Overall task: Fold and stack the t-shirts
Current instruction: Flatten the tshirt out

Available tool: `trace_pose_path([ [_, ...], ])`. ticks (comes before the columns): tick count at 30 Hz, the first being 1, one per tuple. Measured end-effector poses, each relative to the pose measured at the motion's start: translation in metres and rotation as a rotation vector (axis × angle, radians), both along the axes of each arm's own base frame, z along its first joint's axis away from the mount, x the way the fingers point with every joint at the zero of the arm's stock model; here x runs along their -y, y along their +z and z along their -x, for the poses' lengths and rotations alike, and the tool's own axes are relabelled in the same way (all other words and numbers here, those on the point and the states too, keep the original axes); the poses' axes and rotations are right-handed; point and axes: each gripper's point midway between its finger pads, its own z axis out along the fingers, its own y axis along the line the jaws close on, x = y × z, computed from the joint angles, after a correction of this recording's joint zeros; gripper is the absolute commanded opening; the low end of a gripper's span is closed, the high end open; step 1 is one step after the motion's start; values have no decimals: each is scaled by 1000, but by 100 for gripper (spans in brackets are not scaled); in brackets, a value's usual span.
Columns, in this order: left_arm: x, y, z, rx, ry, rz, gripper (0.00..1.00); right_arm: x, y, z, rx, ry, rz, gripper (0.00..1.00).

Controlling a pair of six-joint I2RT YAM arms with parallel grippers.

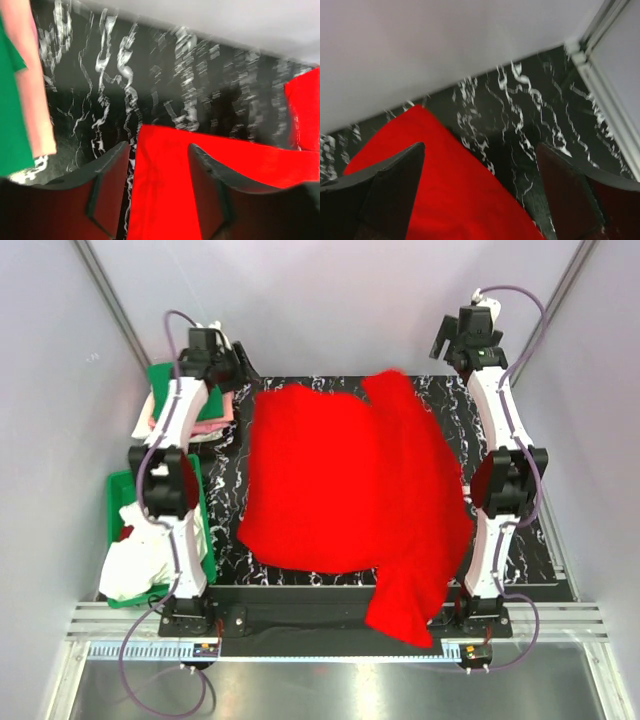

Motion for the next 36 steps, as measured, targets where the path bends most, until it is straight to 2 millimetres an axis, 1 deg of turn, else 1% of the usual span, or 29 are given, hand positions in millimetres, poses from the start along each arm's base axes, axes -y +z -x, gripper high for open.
trace_pose_path([
  [1, 1, -25, -10, -59, -4, 9, 62, 1, -23, -5, -49, 5, -7, 100],
  [2, 0, -46, -13, -107, -2, 17, 64, 1, -45, -6, -101, 9, -15, 100],
  [3, 0, -69, -10, -170, 2, 23, 67, 1, -60, -5, -140, 13, -22, 100],
  [4, 1, -88, -3, -217, 4, 28, 70, -1, -70, -2, -166, 19, -32, 100],
  [5, 2, -102, 9, -261, 4, 32, 70, -1, -73, 2, -179, 18, -38, 100],
  [7, 5, -117, 32, -326, 7, 36, 70, -4, -73, 15, -189, 29, -59, 100],
  [8, 6, -120, 45, -345, 4, 35, 70, -5, -72, 25, -192, 31, -69, 100],
  [9, 8, -119, 57, -356, 2, 33, 70, -7, -70, 38, -199, 33, -84, 100],
  [12, 16, -100, 83, -318, -16, 25, 70, -13, -57, 74, -184, 46, -135, 100],
  [14, 24, -87, 98, -279, -35, 21, 69, -18, -52, 98, -177, 58, -174, 100],
  [15, 31, -80, 108, -259, -49, 18, 69, -22, -53, 108, -175, 73, -197, 100],
  [17, 44, -75, 117, -237, -79, 14, 68, -31, -65, 125, -205, 101, -246, 100],
  [19, 61, -80, 123, -227, -114, 6, 68, -43, -93, 136, -265, 137, -310, 100],
  [20, 68, -87, 126, -234, -131, 1, 68, -50, -113, 141, -312, 154, -343, 100],
  [21, 74, -96, 129, -250, -142, -8, 68, -56, -132, 146, -358, 166, -370, 100],
  [23, 86, -119, 138, -300, -167, -21, 68, -67, -177, 155, -479, 183, -430, 100],
  [25, 93, -143, 144, -359, -178, -33, 67, -76, -218, 162, -587, 193, -479, 99],
  [27, 93, -169, 144, -416, -172, -45, 67, -83, -249, 167, -671, 198, -515, 99],
  [29, 90, -190, 142, -464, -160, -56, 67, -86, -268, 170, -730, 197, -536, 99],
  [30, 89, -201, 142, -494, -154, -65, 67, -87, -275, 168, -748, 197, -542, 99],
  [31, 88, -210, 140, -522, -148, -76, 66, -89, -276, 165, -765, 197, -550, 99],
  [33, 88, -223, 129, -557, -135, -90, 65, -90, -273, 147, -741, 206, -547, 100],
  [36, 91, -220, 99, -534, -122, -88, 58, -91, -272, 116, -711, 220, -542, 99],
])
